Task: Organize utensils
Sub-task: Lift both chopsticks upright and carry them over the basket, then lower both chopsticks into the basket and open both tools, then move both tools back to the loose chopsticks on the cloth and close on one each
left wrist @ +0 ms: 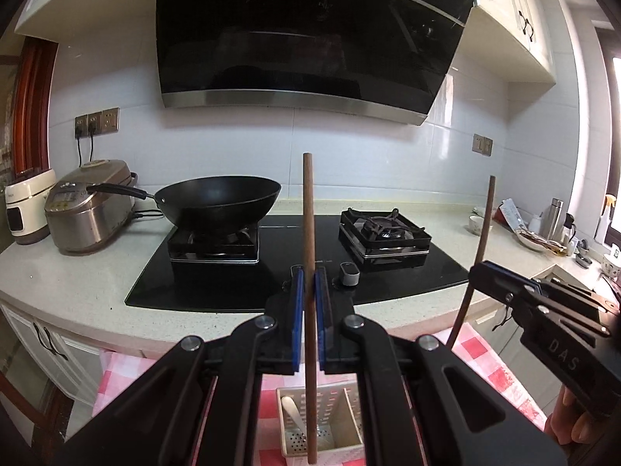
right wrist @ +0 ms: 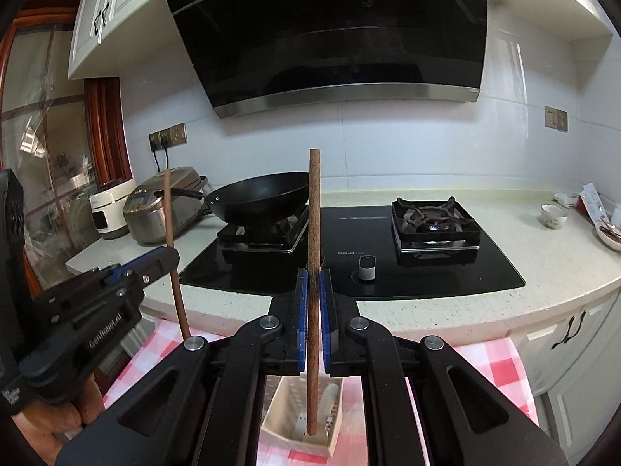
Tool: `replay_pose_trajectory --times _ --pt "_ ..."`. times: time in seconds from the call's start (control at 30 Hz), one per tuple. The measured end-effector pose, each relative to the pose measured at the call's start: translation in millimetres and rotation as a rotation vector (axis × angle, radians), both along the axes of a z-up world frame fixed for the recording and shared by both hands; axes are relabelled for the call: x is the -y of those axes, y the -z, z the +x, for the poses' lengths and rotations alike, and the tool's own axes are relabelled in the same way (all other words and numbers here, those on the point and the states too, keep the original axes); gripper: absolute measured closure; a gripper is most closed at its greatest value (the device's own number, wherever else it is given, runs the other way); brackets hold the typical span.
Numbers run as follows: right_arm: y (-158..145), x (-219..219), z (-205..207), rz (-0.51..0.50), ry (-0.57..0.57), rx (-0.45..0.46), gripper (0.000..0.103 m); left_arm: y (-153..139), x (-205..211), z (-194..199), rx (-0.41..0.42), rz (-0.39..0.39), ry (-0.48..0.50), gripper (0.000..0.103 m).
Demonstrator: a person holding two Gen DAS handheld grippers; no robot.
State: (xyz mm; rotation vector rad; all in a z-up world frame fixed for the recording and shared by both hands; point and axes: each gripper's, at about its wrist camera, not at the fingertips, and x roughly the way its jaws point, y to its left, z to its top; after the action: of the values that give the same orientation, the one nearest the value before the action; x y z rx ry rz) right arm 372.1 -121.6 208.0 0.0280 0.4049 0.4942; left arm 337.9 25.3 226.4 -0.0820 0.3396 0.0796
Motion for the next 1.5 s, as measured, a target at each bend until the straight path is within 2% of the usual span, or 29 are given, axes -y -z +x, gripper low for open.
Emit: replay_pose_trajectory --times 0.13,0.37,0.53,0.63,0.8,0.97,1.03,1.07,1.1,1.13,1.17,1.2,1.23,1.37,1.5 --pt "14 -7 10 -0.005 -0.003 -0.022 0.096 6 -10 2 -0.002 -0.036 0.000 0.097" --pt "40 -17 16 -0.026 -0.020 -0.073 0.096 -2 -8 2 0.024 -0.018 0.008 0.097" --pt "57 -19 20 -0.034 -0.023 -0.102 0.096 4 -16 6 0.062 -0.040 -0.016 0.097" --pt "66 -18 23 -0.043 -0.019 -0.118 0.096 14 -17 12 0.033 -0.043 -0.018 0.097" --pt "79 -22 29 -0.067 -0.037 -0.152 0.096 50 -13 25 -0.055 -0.042 -0.020 0.097" --pt "94 -22 34 -0.081 -0.024 -0.186 0.094 92 -8 48 -0.232 -0.024 -0.007 0.097" --pt "96 -21 36 -0.086 -0.021 -0.190 0.094 102 -8 53 -0.266 -0.025 -0.010 0.094" --pt "97 -20 36 -0.090 -0.017 -0.192 0.091 106 -9 55 -0.282 -0.027 -0.014 0.080" --pt "97 -19 36 -0.094 -0.011 -0.190 0.087 108 -12 55 -0.285 -0.035 -0.019 0.072" --pt "97 -18 36 -0.096 -0.004 -0.186 0.072 110 -14 53 -0.280 -0.045 -0.025 0.062" --pt "95 -14 34 -0.093 0.009 -0.176 0.048 110 -15 50 -0.275 -0.047 -0.028 0.058" --pt "93 -9 32 -0.085 0.023 -0.158 0.038 109 -17 46 -0.266 -0.052 -0.031 0.056" --pt "90 -5 29 -0.085 0.042 -0.135 0.032 107 -19 41 -0.259 -0.056 -0.036 0.055" --pt "90 16 12 -0.094 0.107 -0.101 0.031 98 -30 2 -0.208 -0.097 -0.086 0.046" --pt "114 39 -11 -0.099 0.139 -0.139 0.031 110 -34 -44 -0.230 -0.122 -0.117 0.046"
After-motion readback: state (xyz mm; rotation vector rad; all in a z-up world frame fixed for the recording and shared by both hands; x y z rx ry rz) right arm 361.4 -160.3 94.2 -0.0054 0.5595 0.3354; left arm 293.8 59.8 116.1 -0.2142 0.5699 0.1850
